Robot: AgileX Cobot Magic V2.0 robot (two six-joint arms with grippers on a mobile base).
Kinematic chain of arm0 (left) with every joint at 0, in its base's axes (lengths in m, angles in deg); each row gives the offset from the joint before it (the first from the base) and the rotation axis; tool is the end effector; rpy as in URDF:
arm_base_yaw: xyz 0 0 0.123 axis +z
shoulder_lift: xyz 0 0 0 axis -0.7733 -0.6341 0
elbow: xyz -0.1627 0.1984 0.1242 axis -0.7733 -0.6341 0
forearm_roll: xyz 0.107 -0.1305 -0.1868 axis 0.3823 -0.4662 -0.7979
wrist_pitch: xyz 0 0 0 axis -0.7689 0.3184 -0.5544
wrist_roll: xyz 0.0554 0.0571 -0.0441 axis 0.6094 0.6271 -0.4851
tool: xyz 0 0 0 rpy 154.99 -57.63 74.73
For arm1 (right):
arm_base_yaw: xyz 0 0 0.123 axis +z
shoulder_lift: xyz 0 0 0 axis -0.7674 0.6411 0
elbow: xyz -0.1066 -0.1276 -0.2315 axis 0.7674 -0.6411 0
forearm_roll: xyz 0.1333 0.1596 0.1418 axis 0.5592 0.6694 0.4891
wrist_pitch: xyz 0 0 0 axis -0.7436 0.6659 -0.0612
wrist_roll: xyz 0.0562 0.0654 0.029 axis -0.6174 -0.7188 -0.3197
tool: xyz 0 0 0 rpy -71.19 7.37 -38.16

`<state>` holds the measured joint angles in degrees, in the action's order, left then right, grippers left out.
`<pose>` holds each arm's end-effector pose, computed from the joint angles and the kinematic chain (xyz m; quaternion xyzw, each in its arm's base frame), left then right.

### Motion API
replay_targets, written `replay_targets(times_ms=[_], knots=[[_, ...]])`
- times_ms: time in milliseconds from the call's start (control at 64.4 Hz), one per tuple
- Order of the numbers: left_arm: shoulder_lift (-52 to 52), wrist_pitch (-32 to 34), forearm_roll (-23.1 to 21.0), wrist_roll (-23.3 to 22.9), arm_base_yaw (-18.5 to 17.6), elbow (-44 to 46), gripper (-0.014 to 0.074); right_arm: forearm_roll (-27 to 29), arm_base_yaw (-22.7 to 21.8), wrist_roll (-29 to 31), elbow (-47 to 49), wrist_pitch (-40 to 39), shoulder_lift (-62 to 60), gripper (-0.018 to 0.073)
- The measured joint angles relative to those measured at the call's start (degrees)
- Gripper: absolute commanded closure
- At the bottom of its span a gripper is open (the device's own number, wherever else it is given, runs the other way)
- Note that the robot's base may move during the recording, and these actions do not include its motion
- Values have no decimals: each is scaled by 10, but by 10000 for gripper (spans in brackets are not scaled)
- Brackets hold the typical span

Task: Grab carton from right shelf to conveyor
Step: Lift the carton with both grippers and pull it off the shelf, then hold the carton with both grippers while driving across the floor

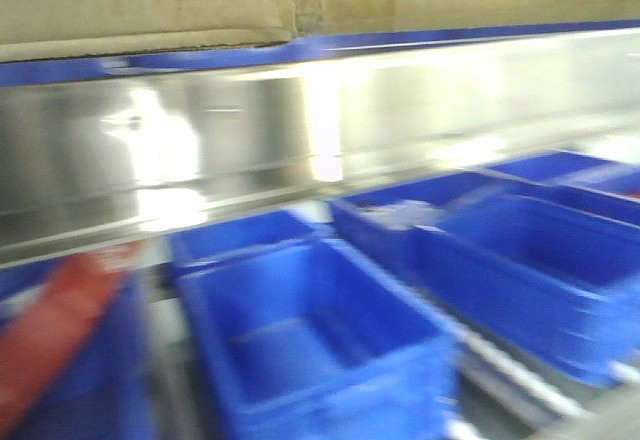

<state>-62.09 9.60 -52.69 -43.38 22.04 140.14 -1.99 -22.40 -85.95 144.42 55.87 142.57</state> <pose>0.2549 -0.1168 0.4828 0.0777 0.8813 -0.0686 0.4610 0.2417 0.1172 0.5040 -0.1529 0.8741 0.0884 0.4524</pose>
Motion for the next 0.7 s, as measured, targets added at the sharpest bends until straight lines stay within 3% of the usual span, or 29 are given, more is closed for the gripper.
replay_targets(times_ms=[699], knots=[[0, 1, 0, 0, 0, 0, 613, 0, 0, 0, 0, 0, 0, 624]])
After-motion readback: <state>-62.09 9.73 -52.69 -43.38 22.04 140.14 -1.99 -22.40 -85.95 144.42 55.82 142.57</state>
